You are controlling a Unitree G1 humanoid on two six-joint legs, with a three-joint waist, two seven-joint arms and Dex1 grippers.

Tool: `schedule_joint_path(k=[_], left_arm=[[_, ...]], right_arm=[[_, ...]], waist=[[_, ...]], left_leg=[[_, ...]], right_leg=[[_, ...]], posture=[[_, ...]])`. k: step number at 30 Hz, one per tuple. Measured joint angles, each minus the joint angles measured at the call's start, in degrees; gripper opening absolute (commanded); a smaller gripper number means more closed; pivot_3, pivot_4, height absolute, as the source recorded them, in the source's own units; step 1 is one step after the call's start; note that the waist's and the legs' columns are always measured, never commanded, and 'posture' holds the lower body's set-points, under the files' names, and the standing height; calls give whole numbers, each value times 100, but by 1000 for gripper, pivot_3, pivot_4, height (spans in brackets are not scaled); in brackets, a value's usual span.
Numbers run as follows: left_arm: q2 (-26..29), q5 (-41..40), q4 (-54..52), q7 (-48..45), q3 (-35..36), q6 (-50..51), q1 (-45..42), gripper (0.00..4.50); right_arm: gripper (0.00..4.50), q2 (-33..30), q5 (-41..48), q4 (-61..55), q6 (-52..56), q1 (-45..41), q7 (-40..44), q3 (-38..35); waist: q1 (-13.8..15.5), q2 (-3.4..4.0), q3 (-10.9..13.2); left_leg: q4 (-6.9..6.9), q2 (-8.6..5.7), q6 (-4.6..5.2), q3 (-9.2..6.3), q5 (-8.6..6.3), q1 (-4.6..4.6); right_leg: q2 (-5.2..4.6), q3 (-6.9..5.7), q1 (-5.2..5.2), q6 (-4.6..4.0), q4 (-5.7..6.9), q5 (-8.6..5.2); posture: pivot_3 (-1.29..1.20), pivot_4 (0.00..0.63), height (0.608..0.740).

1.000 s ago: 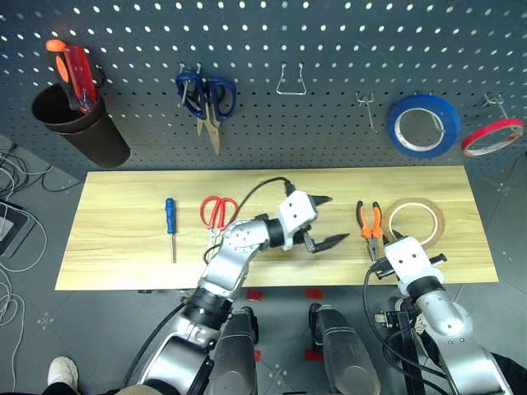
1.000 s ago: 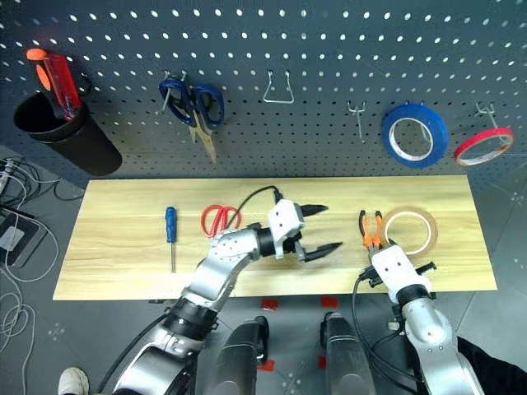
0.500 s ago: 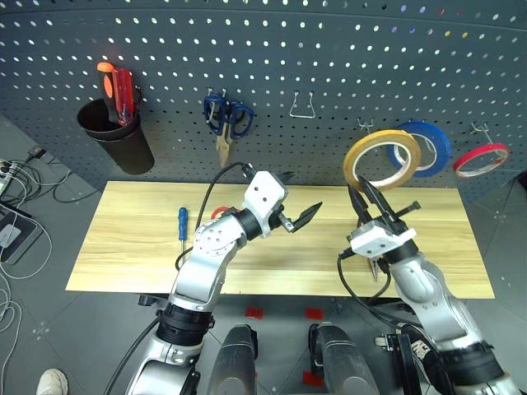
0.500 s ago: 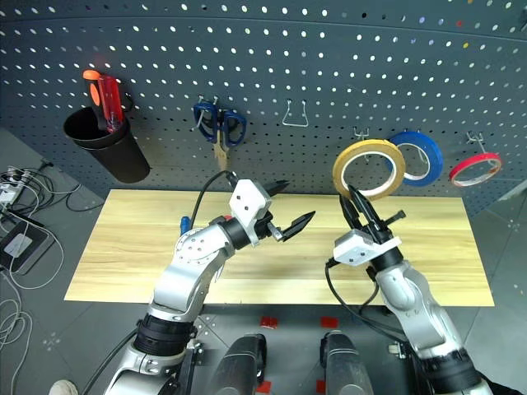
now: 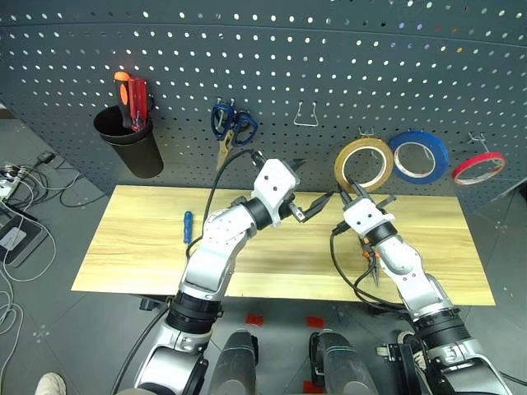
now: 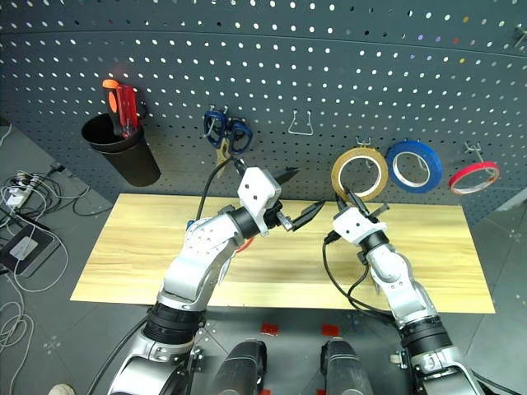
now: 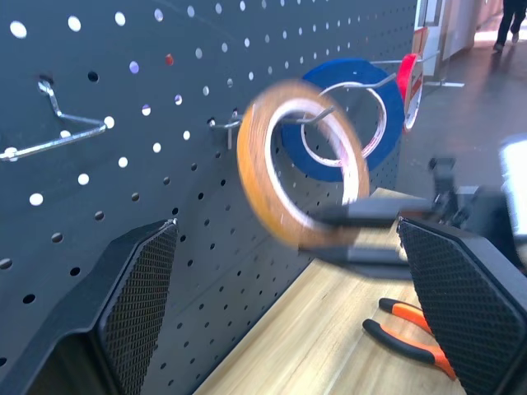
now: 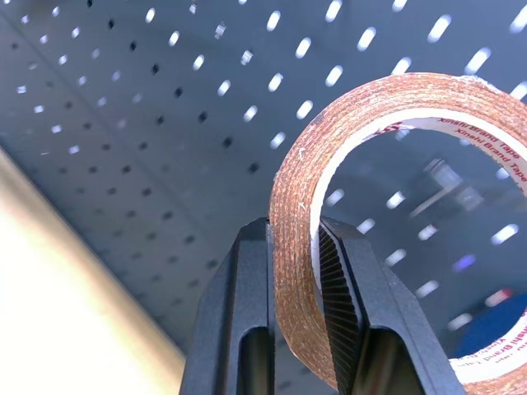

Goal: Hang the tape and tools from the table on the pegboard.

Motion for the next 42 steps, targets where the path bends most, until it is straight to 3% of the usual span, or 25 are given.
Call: schedule_joint_path(k=[9,17,25,33,42], left_arm=[[-1,-27,96,-51,-105,-112,19,4500],[70,-77,263,-197,-145,-273,71,4500],[708,5,602,-641,-315,-822,645,4500],[1156,7,782,-1078,-325,-1121,979,4500],[1164,5,812,-1363,-459,-1230,1016,4500]], right_arm=[[4395,181,372,-514,458,496,386,-31],[4458,205,425,-1378,1144,1176,502,-136],[4458,275,877,-2683,3435,1687,820,-579],[4458,1034,1386,-3122,6553,1112,555,-1121],[4458,967,1557,-2683,7828,585,329,-1585]], waist=[[-2,4,-156],[-8,9,-203],[-68,14,-197],[-145,50,-62],[-162,56,250]], left_leg=[[2,-2,2,1,-1,4],[3,-2,7,1,-3,5],[3,0,38,-4,-21,12],[9,0,69,-9,-38,17],[14,-1,73,-10,-39,14]], right_leg=[[1,3,3,0,3,0],[2,4,5,0,3,0],[7,6,10,-3,4,-2],[8,7,15,-8,9,-5],[7,9,11,-8,23,-5]], posture=[[11,159,740],[1,197,740],[-6,265,740],[-2,350,740],[16,399,740]])
